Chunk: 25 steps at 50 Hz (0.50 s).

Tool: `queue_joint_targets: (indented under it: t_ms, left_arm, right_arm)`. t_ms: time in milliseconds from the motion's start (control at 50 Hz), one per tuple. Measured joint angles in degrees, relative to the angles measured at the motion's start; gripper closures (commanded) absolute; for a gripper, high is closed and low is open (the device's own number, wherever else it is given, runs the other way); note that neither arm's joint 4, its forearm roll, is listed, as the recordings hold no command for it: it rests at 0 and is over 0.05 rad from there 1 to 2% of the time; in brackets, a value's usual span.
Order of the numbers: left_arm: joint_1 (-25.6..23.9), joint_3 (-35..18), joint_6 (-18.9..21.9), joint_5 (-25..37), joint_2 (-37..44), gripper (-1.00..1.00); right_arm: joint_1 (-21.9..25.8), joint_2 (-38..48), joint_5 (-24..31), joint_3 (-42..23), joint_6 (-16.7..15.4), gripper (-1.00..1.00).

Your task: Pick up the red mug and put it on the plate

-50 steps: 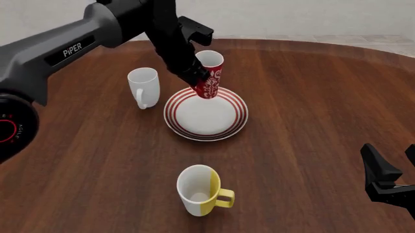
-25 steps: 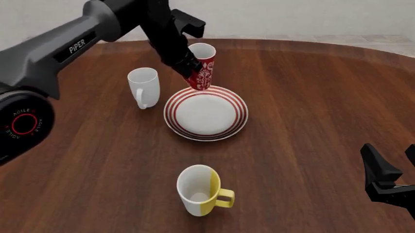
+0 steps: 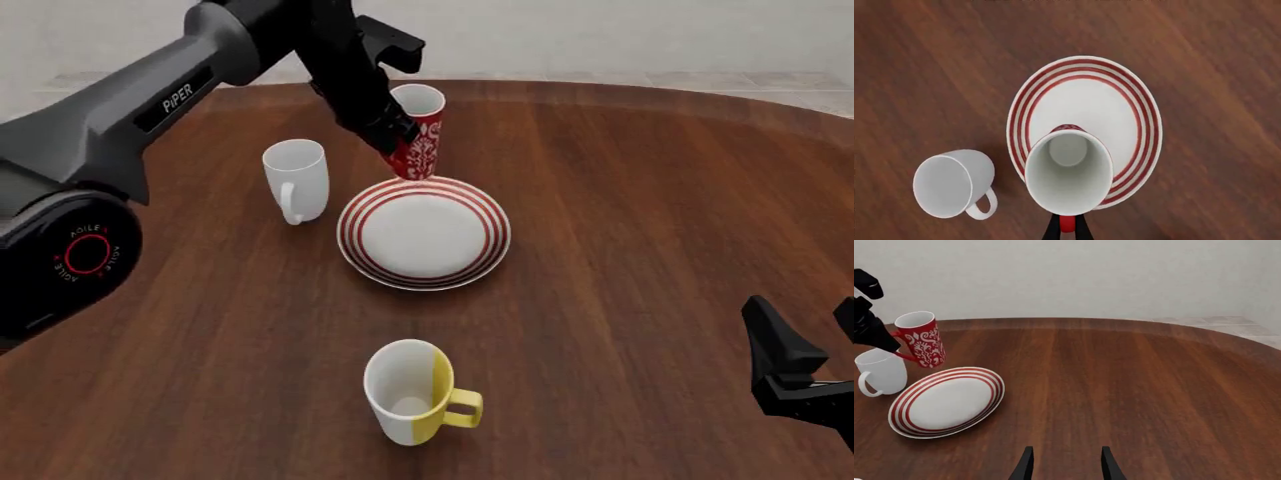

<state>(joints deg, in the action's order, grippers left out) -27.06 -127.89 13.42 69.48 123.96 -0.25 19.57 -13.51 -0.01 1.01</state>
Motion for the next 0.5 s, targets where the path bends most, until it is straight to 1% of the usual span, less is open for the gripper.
queue_joint_targets:
  t_ms: [280, 500]
  left_arm:
    - [0.71, -2.2, 0.41, 0.34, 1.99, 1.0]
    - [0.35, -3.05, 0.44, 0.4, 3.24, 1.0]
  right_arm:
    - [0.0, 0.0, 0.0, 0.0, 0.0, -1.0]
    - [0.0, 0.0, 0.0, 0.0, 0.0, -1.0]
